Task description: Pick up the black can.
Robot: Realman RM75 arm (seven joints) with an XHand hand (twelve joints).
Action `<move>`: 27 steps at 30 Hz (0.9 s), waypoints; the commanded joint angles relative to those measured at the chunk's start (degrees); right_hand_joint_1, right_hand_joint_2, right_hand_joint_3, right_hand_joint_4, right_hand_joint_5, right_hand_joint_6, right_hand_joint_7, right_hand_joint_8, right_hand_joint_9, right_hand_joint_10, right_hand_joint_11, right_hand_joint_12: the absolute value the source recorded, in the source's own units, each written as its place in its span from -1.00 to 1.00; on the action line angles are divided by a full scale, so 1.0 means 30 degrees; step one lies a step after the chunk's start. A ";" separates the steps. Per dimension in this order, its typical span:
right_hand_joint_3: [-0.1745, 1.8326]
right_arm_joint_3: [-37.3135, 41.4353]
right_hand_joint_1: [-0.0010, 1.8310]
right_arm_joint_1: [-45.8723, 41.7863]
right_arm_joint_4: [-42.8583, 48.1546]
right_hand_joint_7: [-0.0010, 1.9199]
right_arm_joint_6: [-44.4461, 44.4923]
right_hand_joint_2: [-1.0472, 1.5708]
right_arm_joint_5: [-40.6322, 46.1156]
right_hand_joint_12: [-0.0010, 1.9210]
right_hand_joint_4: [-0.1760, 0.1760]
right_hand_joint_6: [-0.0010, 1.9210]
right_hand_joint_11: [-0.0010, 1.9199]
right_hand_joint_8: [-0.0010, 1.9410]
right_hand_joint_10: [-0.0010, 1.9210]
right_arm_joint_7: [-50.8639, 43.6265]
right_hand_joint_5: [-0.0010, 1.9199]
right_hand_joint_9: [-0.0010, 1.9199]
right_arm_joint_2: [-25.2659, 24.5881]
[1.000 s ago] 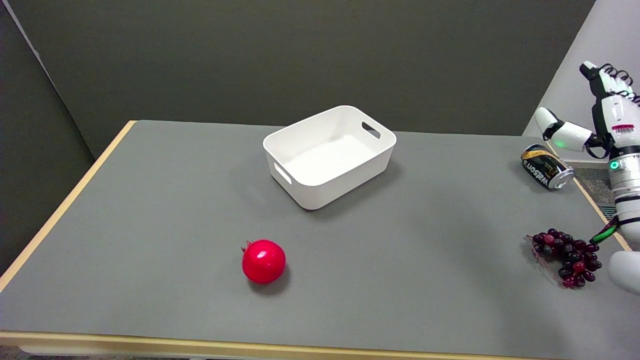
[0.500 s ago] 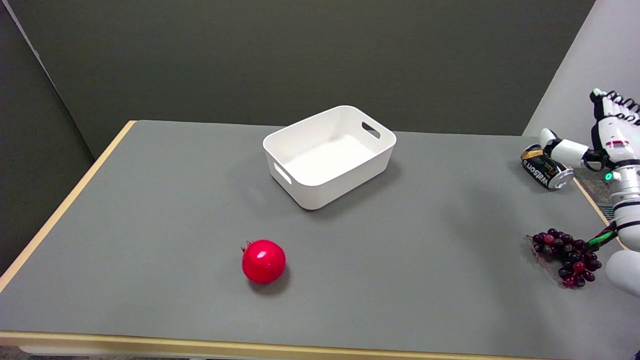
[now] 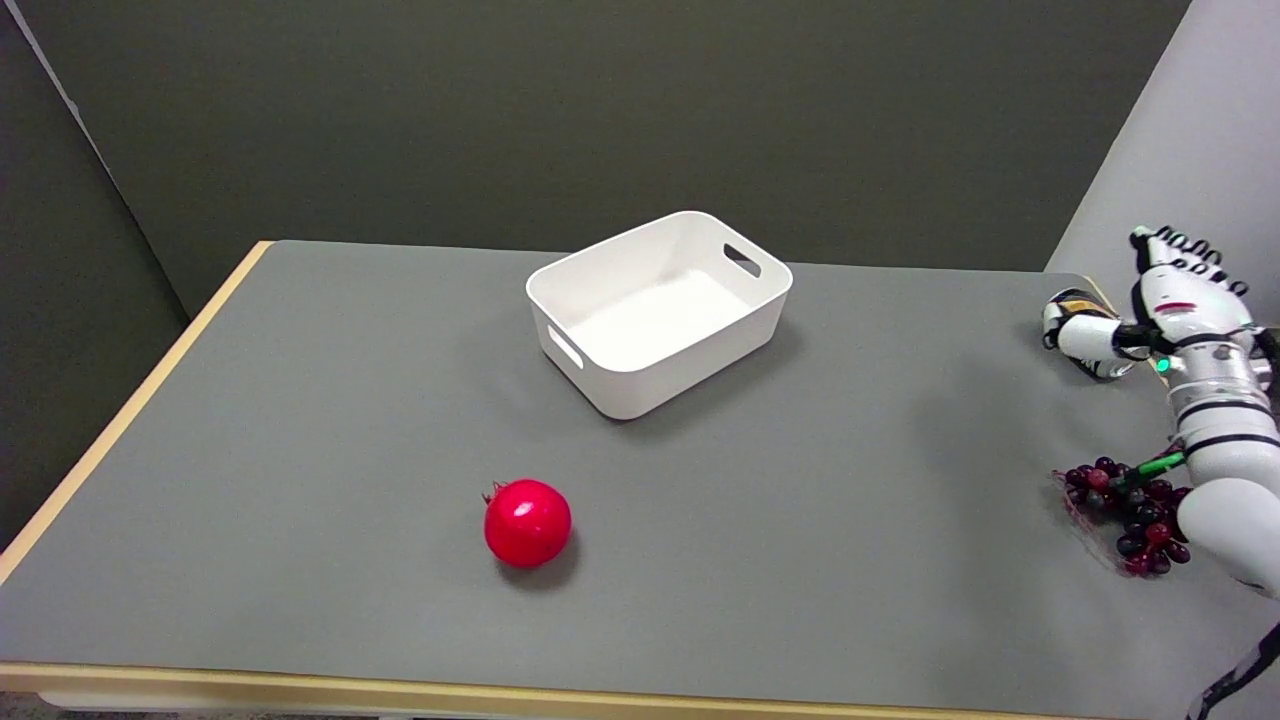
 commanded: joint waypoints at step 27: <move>0.05 -0.0779 -0.57 0.2993 -0.2705 -0.96 -0.2653 0.22 1.0013 -0.38 -1.00 -0.56 -1.00 -0.80 -0.95 -0.9522 -0.95 -1.00 0.1096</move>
